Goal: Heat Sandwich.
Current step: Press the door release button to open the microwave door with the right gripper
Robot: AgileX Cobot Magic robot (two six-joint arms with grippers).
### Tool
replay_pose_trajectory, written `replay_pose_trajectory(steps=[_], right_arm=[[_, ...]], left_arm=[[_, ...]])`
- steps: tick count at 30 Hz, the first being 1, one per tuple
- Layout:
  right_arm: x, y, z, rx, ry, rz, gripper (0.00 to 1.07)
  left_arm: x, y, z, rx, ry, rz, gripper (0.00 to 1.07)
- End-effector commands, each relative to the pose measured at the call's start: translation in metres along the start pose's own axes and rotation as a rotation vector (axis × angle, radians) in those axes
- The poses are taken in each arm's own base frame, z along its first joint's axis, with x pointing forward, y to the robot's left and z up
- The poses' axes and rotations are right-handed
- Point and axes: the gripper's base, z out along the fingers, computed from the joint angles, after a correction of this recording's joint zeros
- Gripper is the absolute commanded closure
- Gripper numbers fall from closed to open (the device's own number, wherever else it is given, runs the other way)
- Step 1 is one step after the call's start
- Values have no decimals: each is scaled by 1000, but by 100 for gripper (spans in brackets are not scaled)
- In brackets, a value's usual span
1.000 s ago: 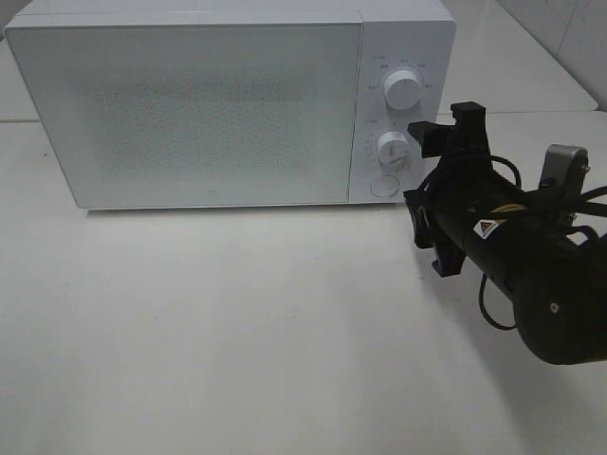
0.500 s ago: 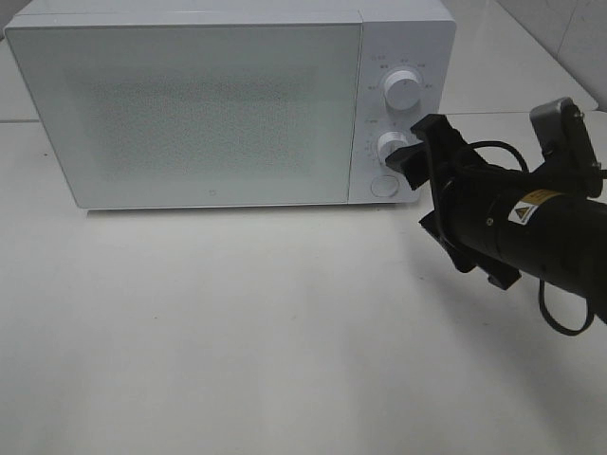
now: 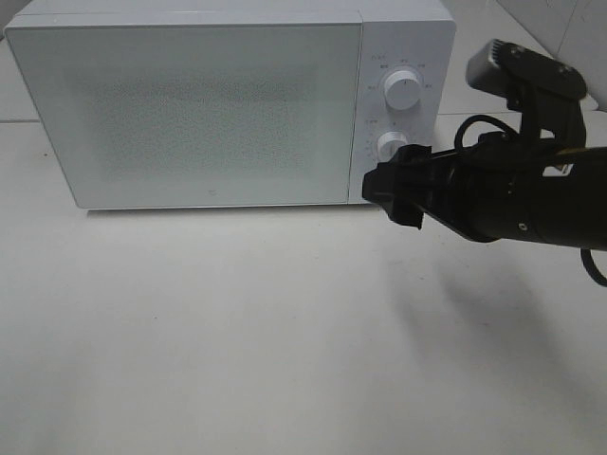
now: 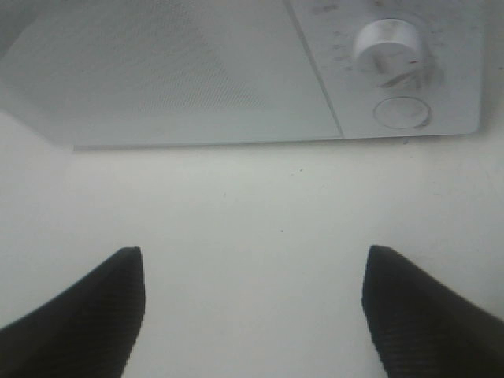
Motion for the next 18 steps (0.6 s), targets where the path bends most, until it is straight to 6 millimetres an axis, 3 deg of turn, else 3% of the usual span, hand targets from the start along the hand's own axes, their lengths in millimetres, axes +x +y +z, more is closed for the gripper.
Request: replay_pose_trajectory(steps=[1, 7, 18], right_arm=[[-6, 12, -10, -67, 99, -226, 33], [-16, 25, -35, -126, 281, -435, 33], [-21, 22, -77, -87, 439, -568, 33]], left_arm=[[2, -1, -3, 4, -28, -7, 7], [2, -1, -3, 4, -28, -7, 7], [2, -1, -3, 4, -28, -7, 7]])
